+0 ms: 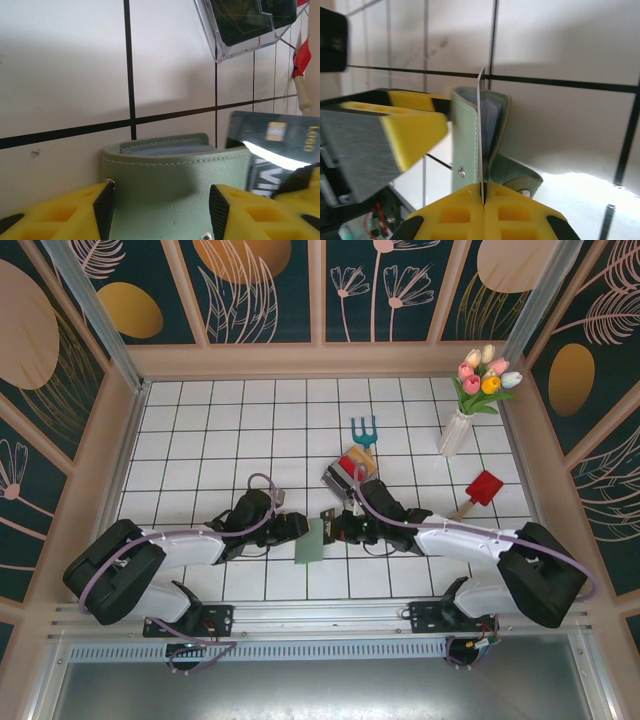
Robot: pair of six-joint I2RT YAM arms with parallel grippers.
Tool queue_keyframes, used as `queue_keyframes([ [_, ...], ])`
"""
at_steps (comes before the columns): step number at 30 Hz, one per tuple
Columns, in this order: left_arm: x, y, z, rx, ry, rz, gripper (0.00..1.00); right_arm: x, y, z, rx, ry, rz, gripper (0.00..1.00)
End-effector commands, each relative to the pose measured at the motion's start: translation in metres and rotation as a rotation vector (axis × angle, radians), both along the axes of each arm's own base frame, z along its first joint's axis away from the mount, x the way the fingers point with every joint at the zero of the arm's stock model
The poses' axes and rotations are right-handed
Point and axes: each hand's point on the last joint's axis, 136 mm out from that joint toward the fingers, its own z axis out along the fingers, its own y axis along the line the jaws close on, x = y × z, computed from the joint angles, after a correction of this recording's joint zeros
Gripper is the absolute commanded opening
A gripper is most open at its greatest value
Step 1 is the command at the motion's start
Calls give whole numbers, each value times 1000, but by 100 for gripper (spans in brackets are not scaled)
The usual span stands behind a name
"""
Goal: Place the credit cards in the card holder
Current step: Open the card holder at the center of the table.
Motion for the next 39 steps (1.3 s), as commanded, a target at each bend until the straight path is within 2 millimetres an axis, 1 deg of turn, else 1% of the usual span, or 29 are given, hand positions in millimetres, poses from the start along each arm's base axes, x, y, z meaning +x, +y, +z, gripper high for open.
queue_keyframes([
  [1,3,-10,13,-30,-19,-18,56,3,9,26,125,-32,2,0],
  [3,3,-11,13,-31,-20,-19,57,2,10,26,135,-25,-1,0],
  [7,5,-13,20,-42,-32,-26,58,2,9,20,122,-8,-10,0],
  [11,4,-12,20,-30,-33,-28,59,3,9,15,115,1,-14,0],
  [12,3,-13,22,-36,-33,-34,61,3,10,16,119,2,-10,0],
  [15,2,-16,32,-64,-52,-57,62,7,15,21,140,-2,-19,0],
  [18,1,-15,43,-60,-76,-67,63,12,18,26,159,-7,-29,0],
  [19,0,-13,46,-51,-86,-71,68,13,19,28,163,-6,-33,0],
  [22,-4,-11,49,-35,-94,-97,69,15,22,30,183,-2,-33,0],
  [26,-13,-13,44,0,-62,-151,69,14,26,32,205,9,-21,0],
  [32,-22,-3,38,166,-49,-196,70,15,29,33,218,11,-12,0],
  [37,-36,-7,34,252,-43,-256,68,15,30,31,217,16,-11,0],
  [39,-38,-5,31,308,-47,-267,67,16,31,30,215,18,-11,0],
])
